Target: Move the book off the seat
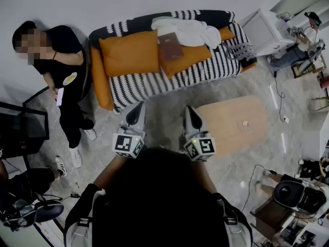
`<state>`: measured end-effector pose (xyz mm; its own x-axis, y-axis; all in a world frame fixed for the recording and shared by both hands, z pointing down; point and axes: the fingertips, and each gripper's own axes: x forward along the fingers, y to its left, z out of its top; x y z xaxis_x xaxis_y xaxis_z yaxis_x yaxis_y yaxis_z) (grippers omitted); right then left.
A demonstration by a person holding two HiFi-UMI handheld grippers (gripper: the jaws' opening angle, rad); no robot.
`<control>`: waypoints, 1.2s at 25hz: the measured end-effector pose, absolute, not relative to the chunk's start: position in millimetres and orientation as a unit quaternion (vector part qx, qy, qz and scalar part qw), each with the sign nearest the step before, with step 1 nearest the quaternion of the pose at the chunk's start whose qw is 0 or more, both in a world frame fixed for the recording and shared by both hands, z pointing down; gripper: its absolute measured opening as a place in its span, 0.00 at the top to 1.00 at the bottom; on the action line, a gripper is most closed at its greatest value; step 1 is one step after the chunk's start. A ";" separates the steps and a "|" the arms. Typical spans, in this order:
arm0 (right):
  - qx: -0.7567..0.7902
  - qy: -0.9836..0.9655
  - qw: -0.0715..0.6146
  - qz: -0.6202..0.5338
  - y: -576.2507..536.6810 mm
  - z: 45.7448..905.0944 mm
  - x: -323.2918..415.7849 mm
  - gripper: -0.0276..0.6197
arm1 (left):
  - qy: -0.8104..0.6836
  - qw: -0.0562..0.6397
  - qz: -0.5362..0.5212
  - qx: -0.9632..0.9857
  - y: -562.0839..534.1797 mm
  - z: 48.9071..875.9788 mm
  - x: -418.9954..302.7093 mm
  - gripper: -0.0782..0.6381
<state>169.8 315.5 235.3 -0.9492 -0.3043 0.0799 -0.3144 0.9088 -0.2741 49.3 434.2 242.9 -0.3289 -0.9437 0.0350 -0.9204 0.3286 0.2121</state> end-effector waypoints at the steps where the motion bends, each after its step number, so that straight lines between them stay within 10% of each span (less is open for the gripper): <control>1: 0.158 -0.977 0.017 0.143 317.1 235.4 169.1 0.95 | -0.811 0.077 -0.078 0.575 435.3 244.3 48.9 0.88; 30: 0.220 -0.964 -0.007 0.148 348.1 228.5 116.2 0.95 | -0.790 0.095 -0.088 0.600 484.5 251.3 -25.4 0.88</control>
<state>116.2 348.1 228.5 -0.9032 -0.4261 0.0509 -0.4218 0.8595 -0.2888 -25.4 484.5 251.3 -0.2623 -0.9640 0.0438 -0.9306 0.2647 0.2528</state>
